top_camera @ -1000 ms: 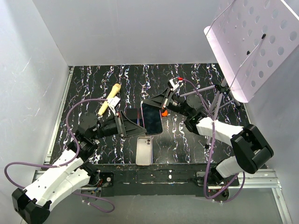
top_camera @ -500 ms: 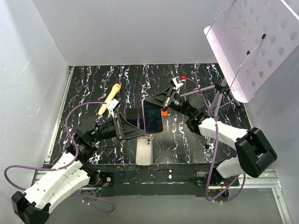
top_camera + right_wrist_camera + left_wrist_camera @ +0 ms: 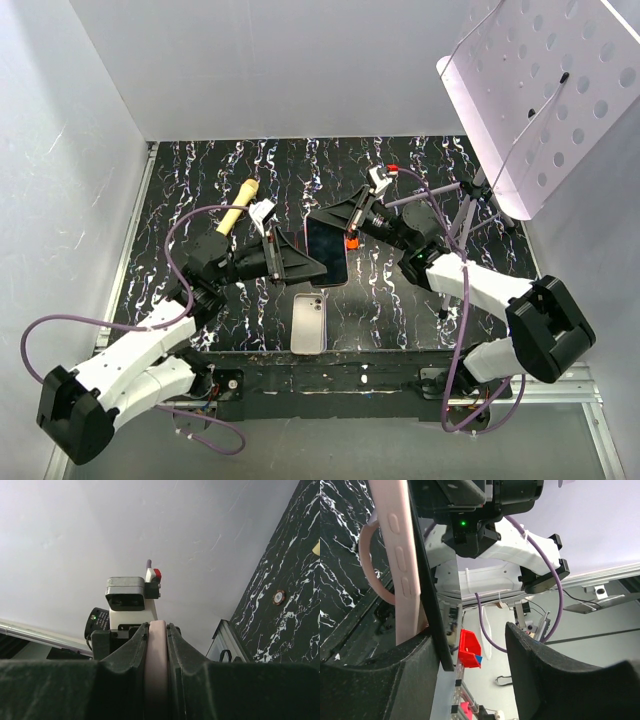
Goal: Take the phone out of the phone case
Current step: Remove the phone case from the phone.
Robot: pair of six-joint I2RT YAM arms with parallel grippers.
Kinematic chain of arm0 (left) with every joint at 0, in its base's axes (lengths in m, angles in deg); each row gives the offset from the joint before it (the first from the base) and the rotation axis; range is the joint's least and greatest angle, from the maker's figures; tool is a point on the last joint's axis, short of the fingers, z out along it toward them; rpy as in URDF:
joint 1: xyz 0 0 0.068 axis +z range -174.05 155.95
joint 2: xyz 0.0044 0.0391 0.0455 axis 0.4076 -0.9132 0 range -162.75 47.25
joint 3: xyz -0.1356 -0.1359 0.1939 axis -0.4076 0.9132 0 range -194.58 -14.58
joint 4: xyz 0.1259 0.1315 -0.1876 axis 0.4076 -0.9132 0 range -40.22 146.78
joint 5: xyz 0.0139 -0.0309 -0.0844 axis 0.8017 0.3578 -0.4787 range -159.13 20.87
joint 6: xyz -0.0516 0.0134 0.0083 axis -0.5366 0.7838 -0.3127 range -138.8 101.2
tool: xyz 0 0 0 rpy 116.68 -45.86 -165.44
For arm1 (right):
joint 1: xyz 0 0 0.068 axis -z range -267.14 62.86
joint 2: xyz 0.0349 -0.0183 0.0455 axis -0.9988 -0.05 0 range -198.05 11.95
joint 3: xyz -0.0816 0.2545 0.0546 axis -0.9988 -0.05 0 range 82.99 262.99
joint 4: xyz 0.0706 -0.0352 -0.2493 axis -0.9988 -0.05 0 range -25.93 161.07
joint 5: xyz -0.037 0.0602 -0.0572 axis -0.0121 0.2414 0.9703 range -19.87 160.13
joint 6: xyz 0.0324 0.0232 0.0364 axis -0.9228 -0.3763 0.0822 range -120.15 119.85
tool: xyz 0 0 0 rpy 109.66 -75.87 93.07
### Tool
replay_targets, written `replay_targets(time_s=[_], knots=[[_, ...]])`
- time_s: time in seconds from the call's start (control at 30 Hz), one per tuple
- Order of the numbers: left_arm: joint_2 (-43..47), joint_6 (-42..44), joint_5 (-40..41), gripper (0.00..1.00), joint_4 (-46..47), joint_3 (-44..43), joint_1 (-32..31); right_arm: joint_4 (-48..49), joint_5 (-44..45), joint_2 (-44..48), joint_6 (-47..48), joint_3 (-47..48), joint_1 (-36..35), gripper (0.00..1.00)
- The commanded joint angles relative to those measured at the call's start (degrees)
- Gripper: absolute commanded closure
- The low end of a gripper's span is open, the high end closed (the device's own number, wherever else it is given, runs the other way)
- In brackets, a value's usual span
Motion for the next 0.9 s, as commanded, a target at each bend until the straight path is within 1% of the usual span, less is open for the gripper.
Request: replay_targets(time_s=[0.0, 0.07, 0.1, 0.13, 0.17, 0.23, 0.27, 0.3, 0.37, 0.43, 0.53, 0.67, 0.77, 0.87], knots=[[-3.56, -2.13, 0.65, 0.52, 7.86, -3.46, 0.13, -1.60, -0.60, 4.90, 4.46, 1.91, -2.06, 0.99], [-4.97, -3.10, 1.70, 0.58, 9.80, -3.81, 0.13, -4.42, -1.13, 5.78, 6.58, 1.91, -2.33, 0.99], [-5.76, -3.27, 1.62, 0.65, 10.42, -4.16, 0.13, -5.56, -1.48, 6.22, 7.28, 1.65, -2.33, 0.99], [-6.37, -3.28, 1.53, 0.69, 10.68, -4.43, 0.13, -6.18, -1.83, 6.66, 7.81, 1.47, -2.24, 0.99], [-6.99, -3.28, 1.62, 0.77, 10.69, -4.52, 0.13, -7.49, -2.10, 7.10, 8.42, 1.38, -2.24, 0.99], [-7.87, -3.54, 1.45, 0.88, 12.00, -3.91, 0.13, -11.35, -3.49, 7.63, 10.87, 2.60, -2.24, 0.99], [-8.31, -3.71, 1.44, 1.00, 12.70, -3.64, 0.22, -13.63, -4.37, 7.98, 12.02, 3.31, -2.07, 0.99], [-8.49, -3.71, 1.44, 1.00, 12.80, -3.55, 0.22, -16.35, -5.08, 8.42, 13.77, 4.19, -1.98, 0.98], [-8.66, -3.54, 1.62, 1.00, 13.76, -3.55, 0.22, -21.28, -6.14, 9.47, 16.41, 5.51, -1.54, 0.91], [-8.32, -2.93, 1.36, 1.00, 14.11, -3.73, 0.48, -24.80, -7.63, 10.44, 18.79, 6.48, -0.92, 0.82], [-7.18, -0.03, 0.83, 1.00, 12.37, -4.25, 0.83, -28.24, -10.35, 11.76, 21.43, 7.62, 0.22, 0.71], [-5.33, 4.97, -0.40, 1.00, 9.81, -5.39, 1.18, -32.10, -14.48, 13.16, 24.85, 9.55, 1.01, 0.47], [-4.10, 8.23, -0.93, 1.00, 6.48, -7.06, 1.18, -33.26, -17.73, 15.01, 26.97, 10.17, 1.36, 0.33], [-2.96, 9.47, -1.28, 1.00, 4.98, -7.94, 1.53, -32.99, -18.97, 17.38, 27.50, 10.08, 2.06, 0.21]])
